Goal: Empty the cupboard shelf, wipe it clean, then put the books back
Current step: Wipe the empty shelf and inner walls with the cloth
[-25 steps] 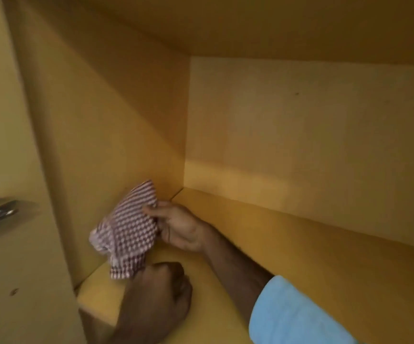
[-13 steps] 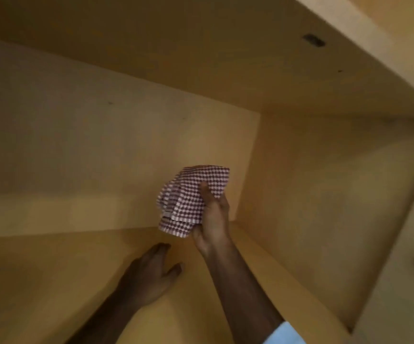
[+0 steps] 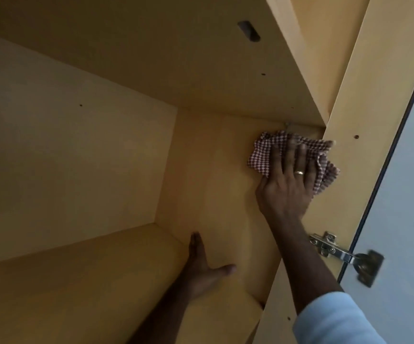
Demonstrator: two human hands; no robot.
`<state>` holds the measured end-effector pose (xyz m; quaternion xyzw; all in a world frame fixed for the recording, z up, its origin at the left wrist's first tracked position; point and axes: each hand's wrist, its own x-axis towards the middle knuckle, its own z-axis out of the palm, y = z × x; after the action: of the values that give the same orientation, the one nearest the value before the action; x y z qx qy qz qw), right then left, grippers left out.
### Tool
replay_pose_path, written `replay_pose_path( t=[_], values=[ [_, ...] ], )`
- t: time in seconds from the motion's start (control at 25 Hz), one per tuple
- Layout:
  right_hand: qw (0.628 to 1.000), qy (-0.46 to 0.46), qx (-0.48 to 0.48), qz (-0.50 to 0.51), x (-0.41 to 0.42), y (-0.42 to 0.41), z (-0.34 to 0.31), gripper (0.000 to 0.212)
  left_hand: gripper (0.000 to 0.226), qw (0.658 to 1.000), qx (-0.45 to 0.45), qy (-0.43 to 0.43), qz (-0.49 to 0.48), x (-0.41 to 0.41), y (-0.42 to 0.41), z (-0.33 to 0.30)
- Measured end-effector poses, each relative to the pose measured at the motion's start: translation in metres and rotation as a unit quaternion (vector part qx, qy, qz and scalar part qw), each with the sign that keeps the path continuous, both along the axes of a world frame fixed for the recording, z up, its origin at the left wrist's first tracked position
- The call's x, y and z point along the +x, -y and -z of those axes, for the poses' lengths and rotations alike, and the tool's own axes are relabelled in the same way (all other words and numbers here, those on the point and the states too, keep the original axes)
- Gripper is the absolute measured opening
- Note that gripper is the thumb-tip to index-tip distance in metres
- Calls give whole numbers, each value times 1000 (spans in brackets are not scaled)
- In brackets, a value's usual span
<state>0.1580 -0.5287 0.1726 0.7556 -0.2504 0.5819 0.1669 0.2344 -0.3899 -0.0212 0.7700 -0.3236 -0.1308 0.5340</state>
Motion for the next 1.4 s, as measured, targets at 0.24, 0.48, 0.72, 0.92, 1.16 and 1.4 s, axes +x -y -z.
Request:
replay_pose_path(
  t=[0.24, 0.48, 0.72, 0.92, 1.16, 1.4],
  values=[
    [997, -21, -66, 23, 34, 10, -3, 69, 153, 984, 134, 90, -76, 20, 34, 11],
    [979, -61, -194, -33, 120, 5, -25, 57, 138, 967, 162, 143, -134, 21, 42, 18],
    [960, -231, -113, -110, 225, -29, -56, 60, 160, 968, 152, 151, -128, 32, 46, 26],
    [935, -326, -132, -36, 278, -57, -51, 65, 148, 957, 140, 203, -154, 44, 46, 24],
    [897, -406, -156, -76, 257, -64, 28, 50, 141, 970, 161, 175, -53, 43, 37, 33],
    [919, -299, 63, -248, 134, -51, 49, 19, 140, 960, 192, 195, -67, 34, 41, 35]
  ],
)
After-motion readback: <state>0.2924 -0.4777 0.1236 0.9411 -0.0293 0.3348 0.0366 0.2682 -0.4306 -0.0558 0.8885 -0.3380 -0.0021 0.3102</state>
